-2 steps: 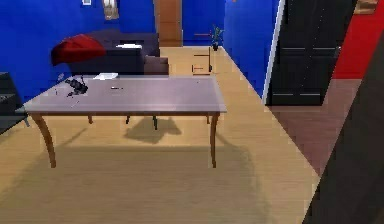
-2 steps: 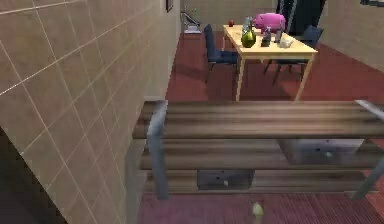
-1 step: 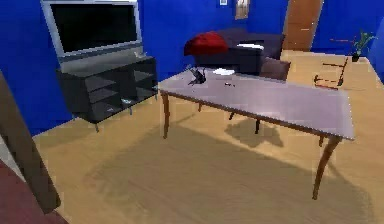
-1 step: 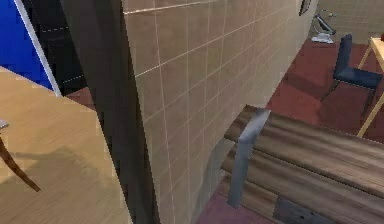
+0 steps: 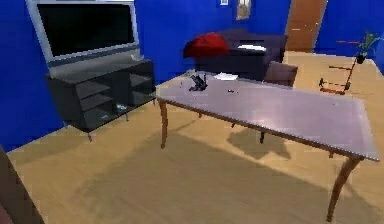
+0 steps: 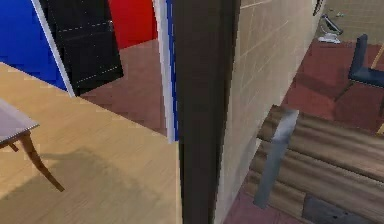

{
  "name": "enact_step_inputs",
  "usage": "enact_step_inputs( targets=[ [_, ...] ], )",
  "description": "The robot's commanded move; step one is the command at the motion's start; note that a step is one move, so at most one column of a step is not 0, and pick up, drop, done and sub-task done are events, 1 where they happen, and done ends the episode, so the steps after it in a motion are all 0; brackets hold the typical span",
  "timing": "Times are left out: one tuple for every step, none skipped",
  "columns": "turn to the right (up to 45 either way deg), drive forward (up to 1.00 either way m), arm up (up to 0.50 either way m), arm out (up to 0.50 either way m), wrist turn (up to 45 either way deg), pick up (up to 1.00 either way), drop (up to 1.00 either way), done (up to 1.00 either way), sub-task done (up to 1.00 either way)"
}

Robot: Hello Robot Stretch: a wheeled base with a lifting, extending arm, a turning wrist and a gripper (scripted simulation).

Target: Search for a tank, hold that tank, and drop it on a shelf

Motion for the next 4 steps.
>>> enact_step_inputs(
  targets=[
    [45.0,0.00,0.00,0.00,0.0,0.00,0.00,0.00,0.00],
    [12.0,0.00,0.00,0.00,0.0,0.00,0.00,0.00,0.00],
    [0.0,0.65,0.00,0.00,0.0,0.00,0.00,0.00,0.00],
    [15.0,0.00,0.00,0.00,0.0,0.00,0.00,0.00,0.00]
  ],
)
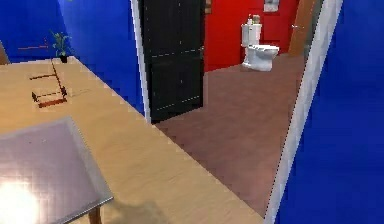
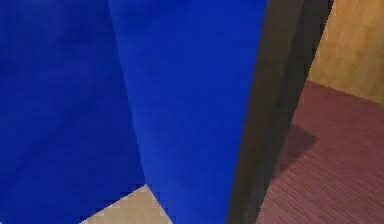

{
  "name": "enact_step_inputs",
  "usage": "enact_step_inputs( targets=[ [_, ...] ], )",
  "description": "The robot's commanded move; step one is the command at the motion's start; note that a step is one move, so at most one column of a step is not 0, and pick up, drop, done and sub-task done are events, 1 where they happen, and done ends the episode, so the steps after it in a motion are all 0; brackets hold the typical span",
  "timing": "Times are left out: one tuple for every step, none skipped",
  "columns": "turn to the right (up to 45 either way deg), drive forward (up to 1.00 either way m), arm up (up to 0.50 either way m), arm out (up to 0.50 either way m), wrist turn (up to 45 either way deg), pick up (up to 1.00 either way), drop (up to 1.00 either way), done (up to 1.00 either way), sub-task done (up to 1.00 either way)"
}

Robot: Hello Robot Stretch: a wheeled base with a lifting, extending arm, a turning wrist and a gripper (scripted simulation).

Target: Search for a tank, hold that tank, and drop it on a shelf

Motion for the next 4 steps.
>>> enact_step_inputs(
  targets=[
    [0.0,0.95,0.00,0.00,0.0,0.00,0.00,0.00,0.00],
    [45.0,0.00,0.00,0.00,0.0,0.00,0.00,0.00,0.00],
    [0.0,0.05,0.00,0.00,0.0,0.00,0.00,0.00,0.00],
    [-21.0,0.00,0.00,0.00,0.0,0.00,0.00,0.00,0.00]
  ],
)
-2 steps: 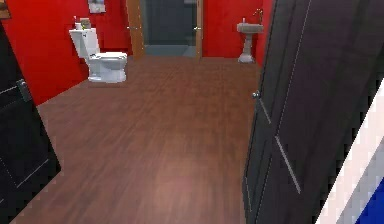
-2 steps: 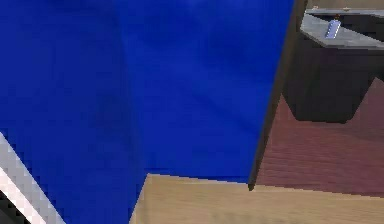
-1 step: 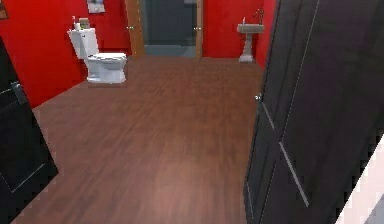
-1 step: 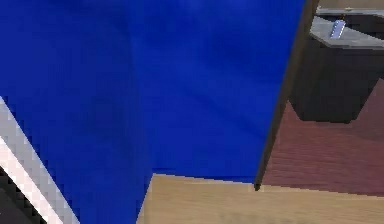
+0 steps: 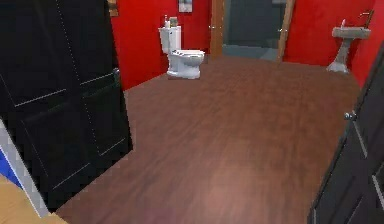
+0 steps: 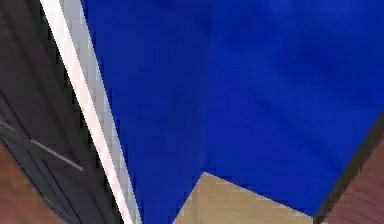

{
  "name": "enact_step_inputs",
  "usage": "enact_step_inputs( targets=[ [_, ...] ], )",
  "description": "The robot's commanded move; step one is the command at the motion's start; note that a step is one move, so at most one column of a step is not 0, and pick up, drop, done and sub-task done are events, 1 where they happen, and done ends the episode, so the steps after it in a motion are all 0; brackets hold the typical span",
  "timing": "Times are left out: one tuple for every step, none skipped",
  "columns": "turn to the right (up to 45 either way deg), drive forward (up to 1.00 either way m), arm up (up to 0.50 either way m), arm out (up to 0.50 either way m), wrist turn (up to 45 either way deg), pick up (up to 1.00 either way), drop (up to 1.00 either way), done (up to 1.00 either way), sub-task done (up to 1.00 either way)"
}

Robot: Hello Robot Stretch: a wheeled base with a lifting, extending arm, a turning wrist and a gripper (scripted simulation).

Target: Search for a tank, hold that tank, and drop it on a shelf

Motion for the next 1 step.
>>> enact_step_inputs(
  targets=[
    [0.0,1.00,0.00,0.00,0.0,0.00,0.00,0.00,0.00]
  ],
)
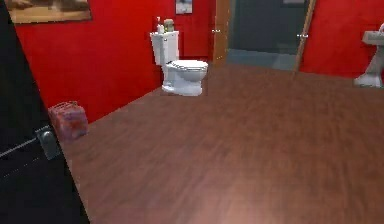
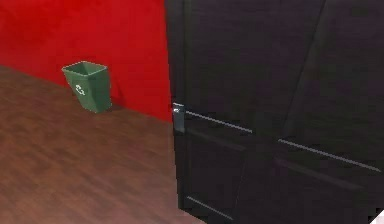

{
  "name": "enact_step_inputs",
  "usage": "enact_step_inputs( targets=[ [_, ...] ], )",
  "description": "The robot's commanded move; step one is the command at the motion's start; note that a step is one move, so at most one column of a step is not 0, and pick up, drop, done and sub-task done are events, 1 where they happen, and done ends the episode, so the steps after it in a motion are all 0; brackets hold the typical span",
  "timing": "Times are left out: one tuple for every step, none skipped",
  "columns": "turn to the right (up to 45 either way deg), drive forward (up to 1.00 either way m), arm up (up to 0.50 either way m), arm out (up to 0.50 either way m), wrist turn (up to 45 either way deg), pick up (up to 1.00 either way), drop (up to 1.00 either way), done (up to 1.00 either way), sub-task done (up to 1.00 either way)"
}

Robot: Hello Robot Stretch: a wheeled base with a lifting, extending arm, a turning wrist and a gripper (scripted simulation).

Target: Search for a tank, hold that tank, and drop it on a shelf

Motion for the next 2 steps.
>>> enact_step_inputs(
  targets=[
    [-3.0,0.00,0.00,0.00,0.0,0.00,0.00,0.00,0.00],
    [0.0,0.80,0.00,0.00,0.0,0.00,0.00,0.00,0.00]
  ],
)
